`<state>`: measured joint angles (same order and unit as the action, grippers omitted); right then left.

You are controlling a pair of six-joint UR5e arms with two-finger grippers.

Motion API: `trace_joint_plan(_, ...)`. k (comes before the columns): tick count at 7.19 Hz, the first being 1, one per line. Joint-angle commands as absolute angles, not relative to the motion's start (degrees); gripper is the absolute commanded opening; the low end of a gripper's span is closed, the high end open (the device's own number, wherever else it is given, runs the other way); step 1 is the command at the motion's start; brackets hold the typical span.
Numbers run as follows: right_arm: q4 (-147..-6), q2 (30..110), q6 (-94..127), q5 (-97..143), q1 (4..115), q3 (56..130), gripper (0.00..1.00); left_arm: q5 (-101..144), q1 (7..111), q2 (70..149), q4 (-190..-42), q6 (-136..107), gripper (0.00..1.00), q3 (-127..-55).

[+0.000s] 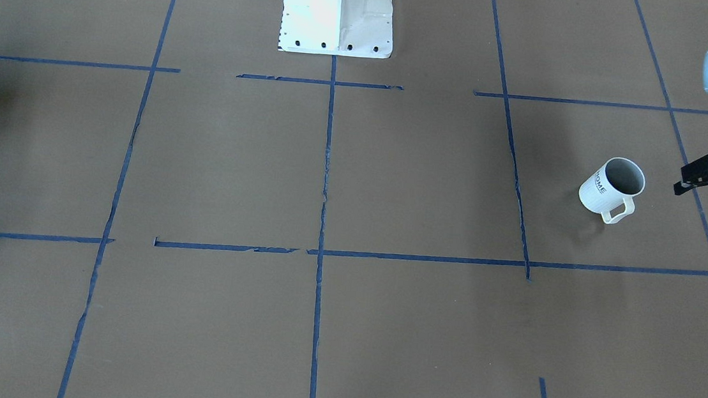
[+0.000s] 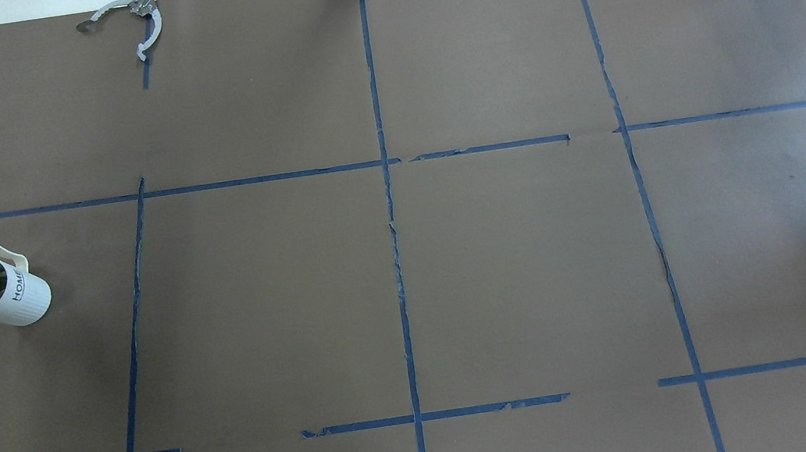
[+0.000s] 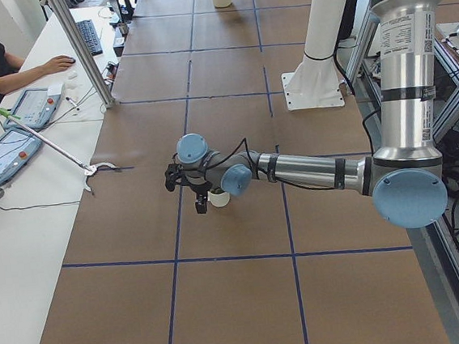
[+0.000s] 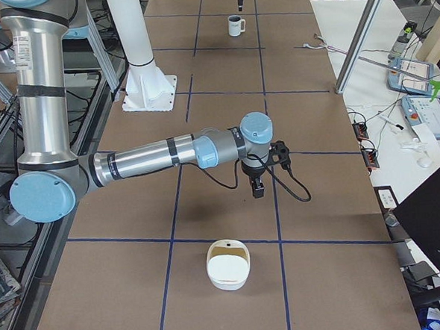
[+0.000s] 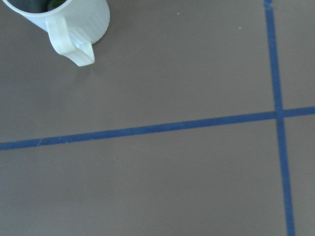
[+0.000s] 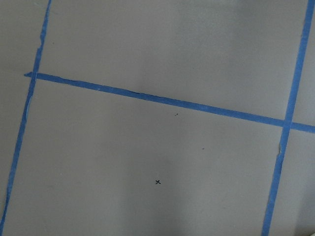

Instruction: Left arm hands cup to right arm to dump lemon

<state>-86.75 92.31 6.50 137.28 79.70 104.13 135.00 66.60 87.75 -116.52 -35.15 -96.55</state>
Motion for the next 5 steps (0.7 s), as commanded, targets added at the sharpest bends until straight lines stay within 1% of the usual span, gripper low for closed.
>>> trace_joint_plan(1,-86.75,92.29,6.5,137.46,79.63,104.06,1.0,134.91,65.22,84.48,-120.41,-41.22,1.0,-99.39)
trace_joint_plan(2,-86.75,92.46,6.59,137.46,79.72,104.06,1.0,133.87,61.3,84.46,-120.41,-41.57,1.0,-98.53)
trace_joint_plan(4,-86.75,92.46,6.5,137.46,79.63,103.71,1.0,130.35,57.32,84.73,-120.5,-44.54,1.0,-98.17)
trace_joint_plan(5,-86.75,92.46,6.5,137.46,79.63,103.62,1.0,130.25,56.78,84.55,-120.59,-44.65,0.91,-98.0)
